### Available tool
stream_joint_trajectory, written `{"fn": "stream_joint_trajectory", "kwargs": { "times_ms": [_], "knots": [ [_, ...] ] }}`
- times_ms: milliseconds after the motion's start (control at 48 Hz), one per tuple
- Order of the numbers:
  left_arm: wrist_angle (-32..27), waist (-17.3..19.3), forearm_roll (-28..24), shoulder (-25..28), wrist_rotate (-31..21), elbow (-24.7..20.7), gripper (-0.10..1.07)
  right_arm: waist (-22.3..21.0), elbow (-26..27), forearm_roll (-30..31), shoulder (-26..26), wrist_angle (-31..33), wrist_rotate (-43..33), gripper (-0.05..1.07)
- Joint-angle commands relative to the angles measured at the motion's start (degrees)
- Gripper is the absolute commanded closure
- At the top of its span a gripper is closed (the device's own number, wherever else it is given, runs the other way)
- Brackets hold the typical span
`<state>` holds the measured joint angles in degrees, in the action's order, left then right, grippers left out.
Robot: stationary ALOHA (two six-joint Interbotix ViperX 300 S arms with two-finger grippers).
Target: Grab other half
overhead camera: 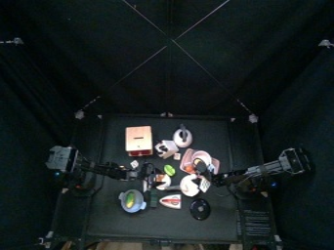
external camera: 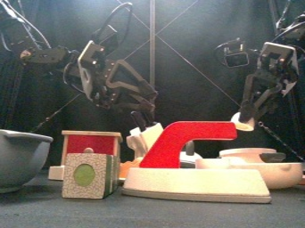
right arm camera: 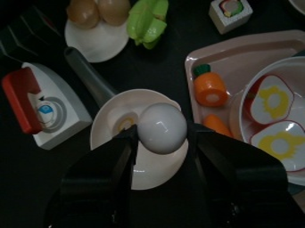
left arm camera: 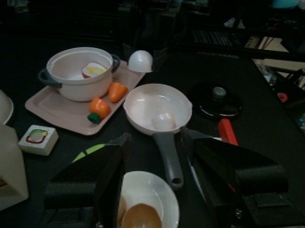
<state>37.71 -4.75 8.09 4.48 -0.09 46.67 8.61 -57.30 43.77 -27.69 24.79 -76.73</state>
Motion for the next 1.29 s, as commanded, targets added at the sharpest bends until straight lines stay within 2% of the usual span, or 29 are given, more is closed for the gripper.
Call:
{"fn": "stream_joint_trajectory", "kwargs": {
  "times_ms": [0, 104, 292, 375, 562, 708, 1000, 1271],
  "knots": [
    [-0.6, -0.4, 0.7, 1.3, 0.0, -4.2, 0.11, -0.4, 0.1, 0.7, -2.5, -0.4, 0.1, 0.41],
    [-4.7, -1.0, 3.1, 3.8, 0.0, -8.8, 0.11, -0.4, -0.9, 0.5, -5.1, -0.4, 0.0, 0.41],
    [-19.7, -1.4, 9.0, 9.1, 0.2, -18.3, 0.10, -0.6, -2.5, 0.4, -9.5, -0.1, -0.2, 0.41],
    [-23.6, -1.3, 9.3, 11.4, 0.4, -21.6, 0.10, -1.1, -3.1, 0.4, -10.2, -0.1, -0.2, 0.41],
    [-25.5, -1.1, 6.9, 14.3, 0.4, -25.7, 0.05, -1.0, -4.7, 0.3, -10.4, -0.1, -0.4, 0.41],
    [-26.1, -1.1, 4.4, 15.5, 0.4, -27.0, -0.02, -1.1, -5.2, -0.6, -10.8, -0.1, 0.0, 0.41],
    [-26.6, -1.1, 3.1, 18.0, 0.3, -29.2, -0.02, -1.0, -5.4, -0.6, -10.9, -0.1, 0.0, 0.41],
    [-34.4, 0.0, 3.6, 19.7, 0.1, -33.1, -0.02, -1.0, -5.9, -0.8, -10.9, 0.0, 0.0, 0.41]
  ]
}}
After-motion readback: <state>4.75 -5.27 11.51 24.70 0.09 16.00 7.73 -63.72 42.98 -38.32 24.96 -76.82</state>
